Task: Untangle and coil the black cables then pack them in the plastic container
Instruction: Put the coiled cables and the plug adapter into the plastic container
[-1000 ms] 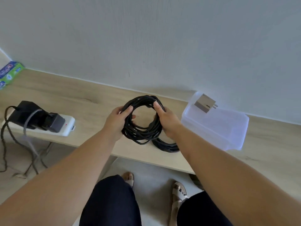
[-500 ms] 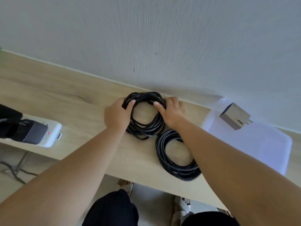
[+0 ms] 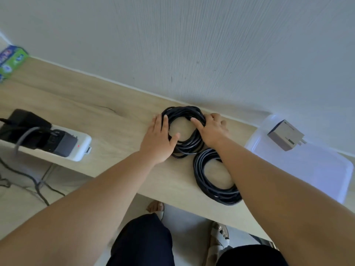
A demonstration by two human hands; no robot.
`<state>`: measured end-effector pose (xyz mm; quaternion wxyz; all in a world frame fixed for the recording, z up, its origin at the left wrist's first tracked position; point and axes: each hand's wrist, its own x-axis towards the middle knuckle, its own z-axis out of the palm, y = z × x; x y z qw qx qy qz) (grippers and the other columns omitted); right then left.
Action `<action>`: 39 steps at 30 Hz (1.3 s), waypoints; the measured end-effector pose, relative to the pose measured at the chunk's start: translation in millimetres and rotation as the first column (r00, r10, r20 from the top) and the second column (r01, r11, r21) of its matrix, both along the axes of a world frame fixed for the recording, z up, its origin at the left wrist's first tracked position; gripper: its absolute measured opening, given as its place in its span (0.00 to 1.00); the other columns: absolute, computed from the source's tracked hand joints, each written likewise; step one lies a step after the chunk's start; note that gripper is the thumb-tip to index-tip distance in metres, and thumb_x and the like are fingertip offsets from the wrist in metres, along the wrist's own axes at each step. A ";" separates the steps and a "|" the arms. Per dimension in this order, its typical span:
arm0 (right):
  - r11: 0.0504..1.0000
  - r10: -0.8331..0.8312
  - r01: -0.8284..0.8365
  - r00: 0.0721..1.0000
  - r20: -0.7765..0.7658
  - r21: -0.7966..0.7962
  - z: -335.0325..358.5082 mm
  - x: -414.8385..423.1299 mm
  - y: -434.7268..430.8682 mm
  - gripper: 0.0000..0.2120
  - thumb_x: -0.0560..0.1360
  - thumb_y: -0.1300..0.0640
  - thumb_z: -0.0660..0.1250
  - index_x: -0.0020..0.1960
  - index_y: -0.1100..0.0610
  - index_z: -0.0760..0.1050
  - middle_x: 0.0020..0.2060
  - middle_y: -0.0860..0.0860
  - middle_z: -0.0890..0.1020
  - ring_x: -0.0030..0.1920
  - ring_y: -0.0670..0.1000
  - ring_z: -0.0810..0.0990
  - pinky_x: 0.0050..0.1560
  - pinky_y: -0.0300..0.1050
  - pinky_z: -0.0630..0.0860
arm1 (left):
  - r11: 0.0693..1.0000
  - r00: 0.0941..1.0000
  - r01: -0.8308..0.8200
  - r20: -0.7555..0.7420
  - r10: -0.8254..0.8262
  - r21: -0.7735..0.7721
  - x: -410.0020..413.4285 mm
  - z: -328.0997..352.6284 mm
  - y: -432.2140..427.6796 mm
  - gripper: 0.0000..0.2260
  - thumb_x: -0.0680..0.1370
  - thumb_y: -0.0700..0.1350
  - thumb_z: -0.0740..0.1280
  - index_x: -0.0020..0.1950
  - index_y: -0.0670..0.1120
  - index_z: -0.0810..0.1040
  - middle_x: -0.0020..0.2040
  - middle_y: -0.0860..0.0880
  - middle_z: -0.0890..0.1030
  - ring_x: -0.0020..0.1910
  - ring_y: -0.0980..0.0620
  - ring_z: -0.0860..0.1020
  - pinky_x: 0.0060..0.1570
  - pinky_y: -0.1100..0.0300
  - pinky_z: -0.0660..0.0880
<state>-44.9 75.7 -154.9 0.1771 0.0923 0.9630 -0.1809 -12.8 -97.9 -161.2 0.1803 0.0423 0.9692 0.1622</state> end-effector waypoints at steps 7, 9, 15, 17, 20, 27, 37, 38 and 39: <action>0.976 -0.111 0.059 0.963 -0.245 -0.211 30.5 29.7 1.4 0.32 0.77 0.39 0.59 0.75 0.54 0.57 0.74 0.52 0.58 0.73 0.56 0.54 0.72 0.54 0.58 | 0.999 0.999 0.029 -0.017 -0.029 -0.017 0.3 29.4 1.1 0.30 0.82 0.55 0.52 0.78 0.43 0.45 0.78 0.44 0.42 0.77 0.48 0.44 0.73 0.55 0.48; 0.959 -0.132 0.017 0.910 -0.393 -0.284 42.3 43.2 10.0 0.26 0.78 0.47 0.62 0.72 0.55 0.63 0.72 0.52 0.62 0.72 0.55 0.57 0.71 0.49 0.58 | 0.999 0.996 0.031 -0.080 -0.030 0.011 3.9 36.4 6.7 0.28 0.82 0.53 0.54 0.78 0.42 0.49 0.79 0.43 0.46 0.77 0.47 0.46 0.74 0.55 0.49; 0.965 -0.263 0.217 0.798 -0.542 -0.149 63.6 75.6 96.3 0.25 0.74 0.52 0.68 0.69 0.55 0.68 0.69 0.53 0.66 0.70 0.57 0.59 0.70 0.51 0.60 | 0.943 0.944 0.169 -0.322 -0.072 0.287 33.1 60.7 74.7 0.17 0.80 0.44 0.61 0.68 0.42 0.72 0.67 0.45 0.70 0.67 0.47 0.67 0.66 0.58 0.62; 0.945 -0.326 0.307 0.865 -0.382 -0.112 63.2 79.6 128.8 0.33 0.73 0.48 0.69 0.73 0.55 0.61 0.73 0.52 0.59 0.73 0.56 0.54 0.71 0.53 0.59 | 0.904 0.935 0.269 -0.314 -0.163 0.332 45.7 66.3 107.1 0.18 0.79 0.43 0.62 0.68 0.42 0.72 0.68 0.45 0.70 0.69 0.48 0.65 0.66 0.61 0.60; 0.954 -0.298 0.294 0.922 -0.246 -0.053 56.1 83.2 153.9 0.37 0.74 0.45 0.68 0.76 0.54 0.55 0.74 0.52 0.57 0.74 0.56 0.52 0.71 0.53 0.57 | 0.855 0.907 0.408 -0.248 -0.340 0.320 59.6 64.8 143.1 0.20 0.80 0.46 0.60 0.72 0.44 0.67 0.74 0.46 0.62 0.75 0.49 0.55 0.70 0.61 0.52; 0.890 -0.447 0.364 0.814 -0.371 -0.273 52.3 121.8 177.1 0.32 0.72 0.48 0.70 0.72 0.54 0.63 0.64 0.50 0.71 0.66 0.54 0.64 0.65 0.49 0.65 | 0.852 0.854 0.517 -0.119 -0.507 0.083 77.4 53.5 170.7 0.25 0.82 0.50 0.56 0.78 0.48 0.54 0.79 0.50 0.49 0.77 0.49 0.42 0.73 0.58 0.43; 0.196 -0.980 0.841 0.178 -0.084 -0.504 -4.2 201.2 271.1 0.40 0.52 0.35 0.69 0.58 0.57 0.74 0.53 0.56 0.80 0.53 0.58 0.78 0.55 0.54 0.76 | 0.813 0.795 0.577 -0.174 -0.581 -0.077 91.9 49.0 226.9 0.29 0.80 0.53 0.59 0.78 0.49 0.51 0.78 0.45 0.45 0.77 0.44 0.43 0.75 0.51 0.43; 0.227 -0.972 0.877 0.228 -0.051 -0.424 -5.7 209.3 267.7 0.41 0.53 0.32 0.68 0.59 0.56 0.74 0.55 0.54 0.80 0.56 0.58 0.77 0.58 0.53 0.75 | 0.806 0.789 0.586 -0.164 -0.592 -0.084 92.8 45.7 230.2 0.29 0.80 0.53 0.59 0.78 0.50 0.51 0.78 0.46 0.45 0.77 0.44 0.43 0.75 0.51 0.43; 0.278 -0.958 0.892 0.286 -0.029 -0.358 1.7 215.4 257.9 0.42 0.56 0.31 0.69 0.61 0.55 0.73 0.57 0.52 0.78 0.59 0.58 0.75 0.60 0.51 0.72 | 0.803 0.788 0.588 -0.160 -0.595 -0.094 93.2 42.2 230.6 0.29 0.80 0.52 0.59 0.78 0.50 0.51 0.78 0.46 0.46 0.77 0.44 0.44 0.74 0.51 0.43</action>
